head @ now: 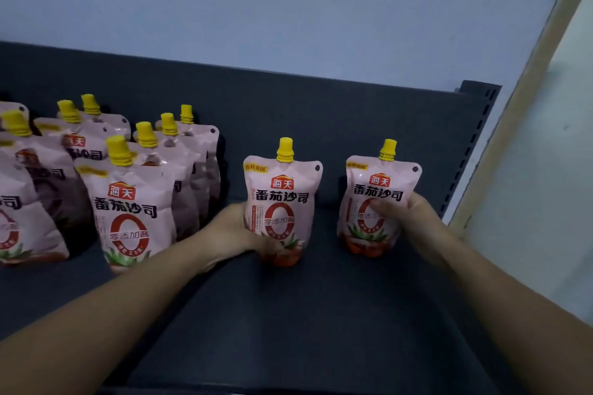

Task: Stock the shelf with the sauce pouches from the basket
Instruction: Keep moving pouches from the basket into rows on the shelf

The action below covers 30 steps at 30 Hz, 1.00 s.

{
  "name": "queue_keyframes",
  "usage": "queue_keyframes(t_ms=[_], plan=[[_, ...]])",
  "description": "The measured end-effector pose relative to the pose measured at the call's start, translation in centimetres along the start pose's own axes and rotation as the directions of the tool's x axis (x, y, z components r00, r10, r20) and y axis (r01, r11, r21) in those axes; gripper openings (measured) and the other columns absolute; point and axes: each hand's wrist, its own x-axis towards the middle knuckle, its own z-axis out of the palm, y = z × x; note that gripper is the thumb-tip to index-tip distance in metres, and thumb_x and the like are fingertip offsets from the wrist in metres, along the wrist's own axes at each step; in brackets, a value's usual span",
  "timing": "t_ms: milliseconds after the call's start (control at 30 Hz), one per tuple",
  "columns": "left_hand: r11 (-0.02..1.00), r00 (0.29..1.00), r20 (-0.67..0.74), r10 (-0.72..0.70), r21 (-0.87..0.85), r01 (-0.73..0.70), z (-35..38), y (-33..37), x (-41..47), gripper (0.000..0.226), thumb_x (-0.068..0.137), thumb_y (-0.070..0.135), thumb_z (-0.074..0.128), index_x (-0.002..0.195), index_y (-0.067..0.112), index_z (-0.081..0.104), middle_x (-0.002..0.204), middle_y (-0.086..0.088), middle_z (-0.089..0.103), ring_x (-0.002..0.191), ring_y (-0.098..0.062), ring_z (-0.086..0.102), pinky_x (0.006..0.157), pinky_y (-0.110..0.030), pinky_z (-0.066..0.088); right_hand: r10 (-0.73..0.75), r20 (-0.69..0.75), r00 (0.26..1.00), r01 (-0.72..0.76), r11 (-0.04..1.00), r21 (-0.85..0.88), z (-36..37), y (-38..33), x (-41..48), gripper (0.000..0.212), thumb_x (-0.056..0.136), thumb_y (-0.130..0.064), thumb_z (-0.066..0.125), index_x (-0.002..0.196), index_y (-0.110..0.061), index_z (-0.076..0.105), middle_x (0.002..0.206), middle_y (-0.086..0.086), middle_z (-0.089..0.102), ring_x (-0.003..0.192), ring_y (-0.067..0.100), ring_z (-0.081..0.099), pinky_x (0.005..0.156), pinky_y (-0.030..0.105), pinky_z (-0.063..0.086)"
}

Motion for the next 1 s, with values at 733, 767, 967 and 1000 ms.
queue_keyframes(t_ms=[733, 767, 967, 1000], plan=[[0.974, 0.842, -0.528, 0.107, 0.227, 0.019, 2.7, -1.4, 7.5, 0.055, 0.072, 0.005, 0.077, 0.119, 0.007, 0.049, 0.124, -0.008, 0.059, 0.113, -0.023, 0.056, 0.087, -0.027, 0.044, -0.015, 0.031, 0.999, 0.027, 0.905, -0.426, -2.2, 1.1, 4.9, 0.044, 0.070, 0.000, 0.075, 0.106, -0.016, 0.056, 0.093, -0.011, 0.065, 0.092, 0.012, 0.062, 0.070, 0.022, 0.052], [0.972, 0.841, -0.530, 0.107, 0.233, 0.023, 2.7, -1.5, 7.6, 0.055, 0.072, 0.005, 0.077, 0.119, 0.008, 0.049, 0.124, -0.009, 0.059, 0.113, -0.023, 0.056, 0.088, -0.028, 0.044, -0.007, 0.040, 0.999, 0.023, 0.904, -0.428, -2.2, 1.0, 5.1, 0.043, 0.070, 0.000, 0.075, 0.105, -0.017, 0.057, 0.093, -0.011, 0.065, 0.093, 0.013, 0.062, 0.072, 0.022, 0.052], [0.967, 0.845, -0.526, 0.103, 0.251, 0.038, 2.4, -1.7, 8.0, 0.053, 0.073, 0.006, 0.077, 0.118, 0.008, 0.048, 0.124, -0.008, 0.059, 0.113, -0.023, 0.056, 0.086, -0.027, 0.043, 0.004, -0.005, 1.000, -0.006, 0.870, -0.493, -2.4, 1.0, 6.4, 0.045, 0.071, -0.002, 0.075, 0.111, -0.013, 0.058, 0.105, -0.001, 0.066, 0.101, 0.019, 0.061, 0.082, 0.031, 0.051], [0.966, 0.844, -0.526, 0.105, 0.254, 0.038, 2.4, -1.7, 8.0, 0.053, 0.073, 0.006, 0.077, 0.118, 0.008, 0.048, 0.124, -0.008, 0.059, 0.113, -0.023, 0.056, 0.087, -0.027, 0.043, 0.001, -0.021, 1.000, -0.011, 0.857, -0.515, -2.4, 1.0, 6.5, 0.046, 0.071, -0.004, 0.076, 0.113, -0.012, 0.058, 0.109, 0.001, 0.065, 0.102, 0.019, 0.060, 0.083, 0.031, 0.050]])
